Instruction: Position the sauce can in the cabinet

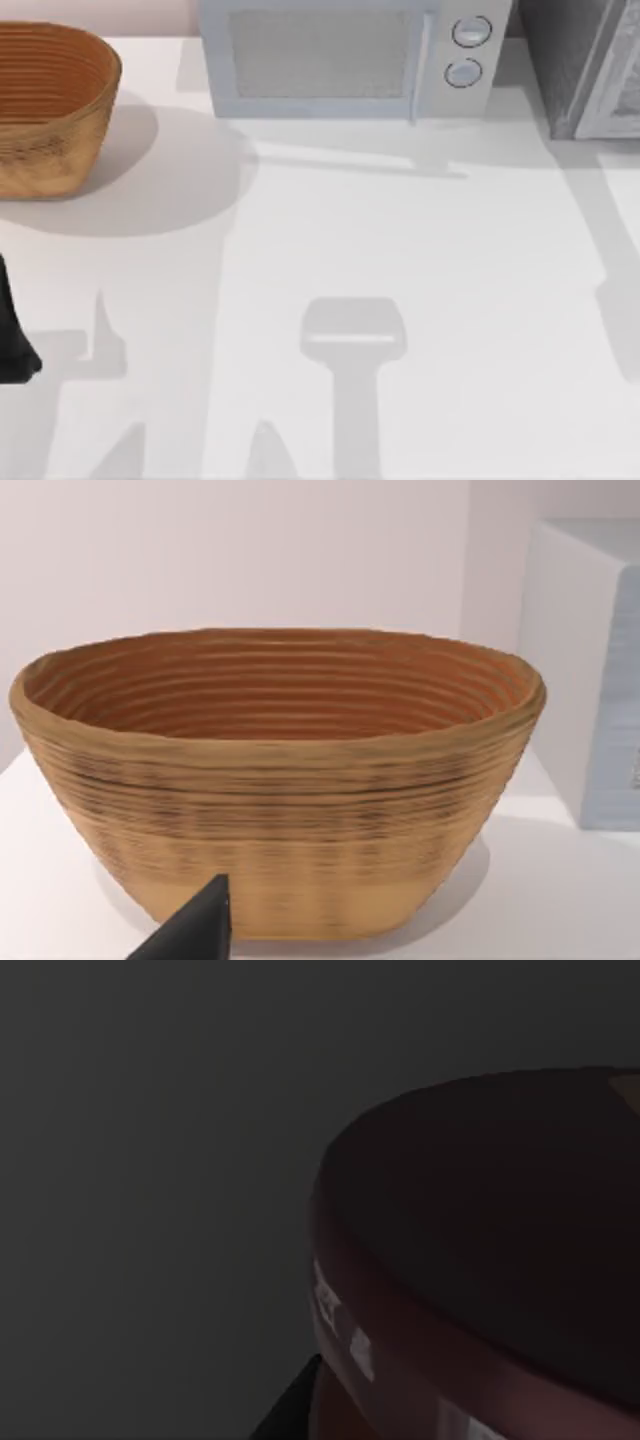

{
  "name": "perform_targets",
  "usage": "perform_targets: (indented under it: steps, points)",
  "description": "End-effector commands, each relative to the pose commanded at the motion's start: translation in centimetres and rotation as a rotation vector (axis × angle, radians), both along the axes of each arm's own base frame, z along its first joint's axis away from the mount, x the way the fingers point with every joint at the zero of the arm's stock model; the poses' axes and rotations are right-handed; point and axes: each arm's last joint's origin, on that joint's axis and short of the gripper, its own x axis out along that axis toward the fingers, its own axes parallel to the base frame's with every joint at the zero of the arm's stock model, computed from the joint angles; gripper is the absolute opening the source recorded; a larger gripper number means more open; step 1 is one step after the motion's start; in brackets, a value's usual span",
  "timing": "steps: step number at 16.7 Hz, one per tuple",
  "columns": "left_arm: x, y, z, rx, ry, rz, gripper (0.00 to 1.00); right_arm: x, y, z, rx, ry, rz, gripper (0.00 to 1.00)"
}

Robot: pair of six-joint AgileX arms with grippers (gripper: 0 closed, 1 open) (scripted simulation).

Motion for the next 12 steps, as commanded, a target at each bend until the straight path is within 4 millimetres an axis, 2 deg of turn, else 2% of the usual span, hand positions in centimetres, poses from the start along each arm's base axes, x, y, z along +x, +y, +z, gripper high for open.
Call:
perform_targets:
  steps: [6, 12]
  points:
    - [0.00, 0.00, 0.00, 0.000, 0.000, 0.000, 1.00, 0.00, 0.00, 0.00, 0.000, 0.000, 0.000, 0.98]
    - [0.00, 0.00, 0.00, 0.000, 0.000, 0.000, 1.00, 0.00, 0.00, 0.00, 0.000, 0.000, 0.000, 1.00]
